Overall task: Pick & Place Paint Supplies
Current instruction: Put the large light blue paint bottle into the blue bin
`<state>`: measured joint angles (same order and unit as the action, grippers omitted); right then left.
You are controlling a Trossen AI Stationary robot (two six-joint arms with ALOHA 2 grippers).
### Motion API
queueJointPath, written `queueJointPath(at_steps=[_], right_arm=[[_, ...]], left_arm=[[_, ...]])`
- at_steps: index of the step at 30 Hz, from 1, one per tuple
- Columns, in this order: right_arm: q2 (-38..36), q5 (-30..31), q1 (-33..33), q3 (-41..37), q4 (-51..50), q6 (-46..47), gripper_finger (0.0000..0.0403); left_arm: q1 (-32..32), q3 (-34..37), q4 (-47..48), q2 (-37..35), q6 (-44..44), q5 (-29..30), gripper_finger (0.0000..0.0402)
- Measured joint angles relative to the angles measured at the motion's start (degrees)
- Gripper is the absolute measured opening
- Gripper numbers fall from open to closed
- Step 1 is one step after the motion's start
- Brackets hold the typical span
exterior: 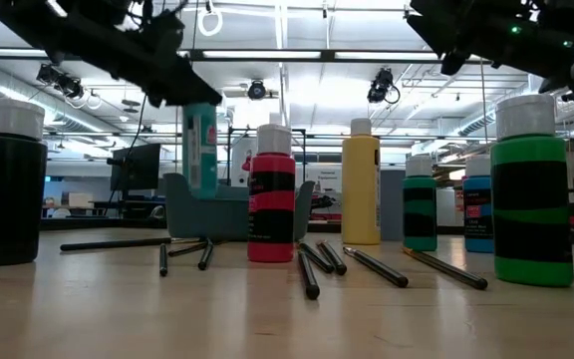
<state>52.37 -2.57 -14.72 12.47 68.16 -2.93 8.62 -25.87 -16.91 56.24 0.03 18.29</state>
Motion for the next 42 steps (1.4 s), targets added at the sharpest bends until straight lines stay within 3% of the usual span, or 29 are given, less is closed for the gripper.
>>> queueJointPath(at_steps=[8,15,19,27,33,38,42], right_arm=[[3.84,0.03,0.04,2.89,0.04,2.5,0.0197],[10.57,-0.01,0.98,7.71,-1.2,2.5,0.0197],[13.51,-0.02,1.07,11.7,-9.56,2.48,0.0197],[15.86,-0.11,1.07,20.85,-41.92,-2.61,0.0197],[19.04,-3.68,1.07,20.88,-43.92,-3.99,0.0197],[20.45,-10.09,1.06,20.88,-44.11,-4.03,0.0197],[20.45,-9.26,1.05,20.88,-44.64,-4.08,0.0197]], left_arm=[[2.37,6.53,-8.5,5.74,7.83,1.81,0.0124],[2.37,8.1,-12.63,8.47,8.37,6.09,0.0132],[2.39,8.16,-12.23,8.47,7.01,6.51,0.0152],[2.41,8.41,-15.37,8.58,0.89,6.57,0.0161],[2.41,8.47,-16.1,7.8,-0.44,6.66,0.0162],[2.3,8.44,-15.95,6.65,-0.82,6.53,0.0162],[2.3,8.42,-16.28,4.94,-1.46,6.21,0.0162]])
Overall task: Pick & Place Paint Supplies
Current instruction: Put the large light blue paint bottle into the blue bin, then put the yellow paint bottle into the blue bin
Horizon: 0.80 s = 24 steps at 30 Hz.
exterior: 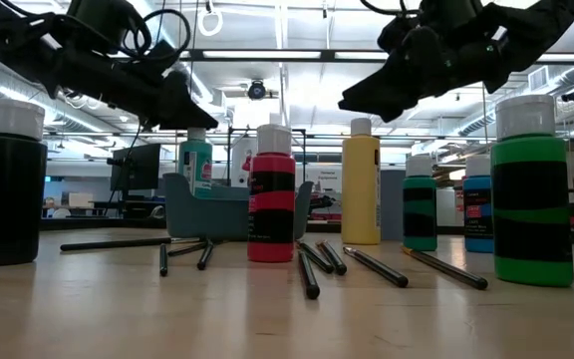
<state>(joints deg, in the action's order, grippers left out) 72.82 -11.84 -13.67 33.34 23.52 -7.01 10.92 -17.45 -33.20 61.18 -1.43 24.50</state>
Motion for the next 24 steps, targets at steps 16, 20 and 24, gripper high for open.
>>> queueJointPath(at_steps=[16,20,24], right_arm=[[0.0,0.87,0.0,0.0,-6.31,0.37,0.0197],[0.0,0.9,-0.03,-0.02,-7.94,1.67,0.0197],[0.0,1.46,0.0,-0.02,-8.23,1.47,0.0196]], left_arm=[[-3.39,0.0,-0.19,-8.72,-7.45,-0.12,0.0163],[-3.88,0.0,-0.13,-9.61,-7.7,-0.14,0.0163],[-4.02,-0.02,-0.12,-9.65,-10.91,-0.12,0.0163]])
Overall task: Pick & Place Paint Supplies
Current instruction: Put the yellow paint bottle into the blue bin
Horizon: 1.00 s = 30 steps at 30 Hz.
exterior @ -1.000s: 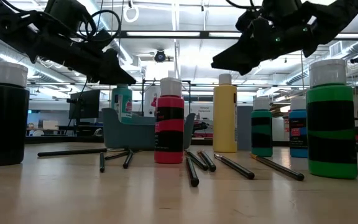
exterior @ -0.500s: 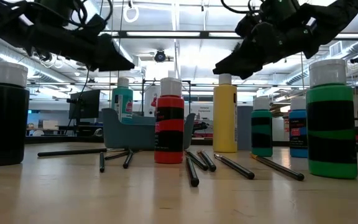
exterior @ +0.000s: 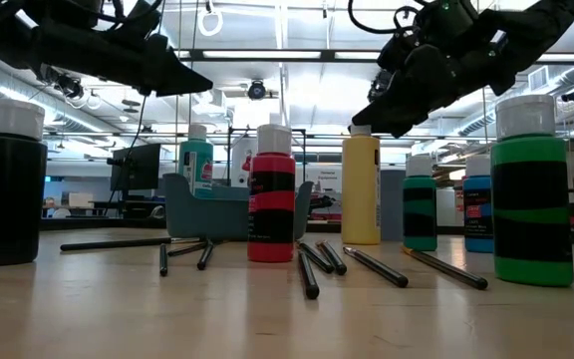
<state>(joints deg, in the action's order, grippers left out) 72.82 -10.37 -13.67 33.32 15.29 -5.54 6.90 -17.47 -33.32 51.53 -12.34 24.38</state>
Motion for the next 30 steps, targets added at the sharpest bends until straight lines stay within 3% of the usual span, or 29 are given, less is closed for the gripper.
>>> queueJointPath(at_steps=[4,12,22,30], right_arm=[[0.0,3.79,-0.14,0.0,-1.06,0.46,0.0184],[0.0,3.34,-0.96,0.0,-2.52,-1.12,0.0114],[-1.35,1.9,-0.99,-0.07,0.27,-4.53,0.0134],[-4.59,-1.03,-0.54,-0.07,11.94,-7.7,0.0114]], left_arm=[[0.0,0.0,-0.29,0.02,-0.96,0.0,0.0163],[0.0,-0.04,-0.61,0.02,-1.13,0.2,0.0163],[0.0,-0.04,-0.39,0.02,-1.0,0.2,0.0163],[0.02,-0.07,-0.22,0.04,-1.91,0.24,0.0163]])
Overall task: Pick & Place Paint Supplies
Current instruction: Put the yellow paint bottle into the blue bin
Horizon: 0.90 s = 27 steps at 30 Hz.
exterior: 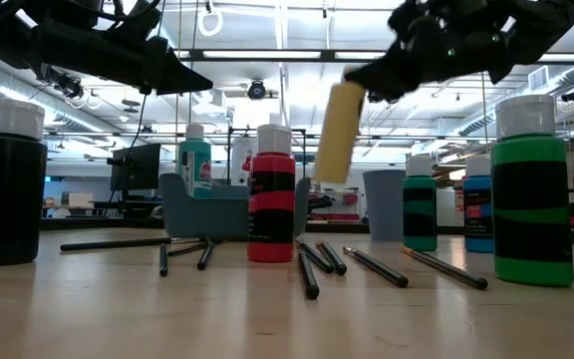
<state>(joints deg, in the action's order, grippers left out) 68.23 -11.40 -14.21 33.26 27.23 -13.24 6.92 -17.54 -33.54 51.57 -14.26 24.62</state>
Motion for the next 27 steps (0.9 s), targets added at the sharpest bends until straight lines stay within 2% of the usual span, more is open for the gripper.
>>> queueJointPath(at_steps=[3,9,13,16,19,22,25,27], right_arm=[[0.0,-0.2,0.65,0.04,7.09,-1.37,0.0114],[1.36,-0.01,1.78,0.02,14.76,-2.27,0.0119],[6.94,-0.02,1.98,0.28,24.51,-2.15,0.0117],[12.45,1.28,1.94,4.05,27.25,-0.72,0.0117],[19.24,-0.75,1.87,11.65,21.28,-1.2,0.0117],[26.68,-1.02,2.0,21.02,10.73,-0.23,0.0116],[31.69,2.41,1.58,29.93,-1.14,2.36,0.0117],[35.14,6.24,1.13,34.28,-5.34,5.74,0.0117]], left_arm=[[-0.01,0.0,-0.01,0.0,-0.32,0.0,0.0163],[0.0,0.0,-0.2,0.0,-0.03,0.0,0.0163],[0.0,0.0,-0.48,0.0,0.82,-0.02,0.0163],[0.0,0.0,-0.5,0.0,1.37,-0.02,0.0163],[0.0,0.0,-0.49,0.0,1.39,-0.02,0.0163],[0.0,0.0,-0.44,0.0,1.74,-0.04,0.0163],[0.0,0.0,-0.17,0.0,1.89,-0.46,0.0163],[0.0,0.0,-0.19,0.0,1.83,-0.48,0.0163]])
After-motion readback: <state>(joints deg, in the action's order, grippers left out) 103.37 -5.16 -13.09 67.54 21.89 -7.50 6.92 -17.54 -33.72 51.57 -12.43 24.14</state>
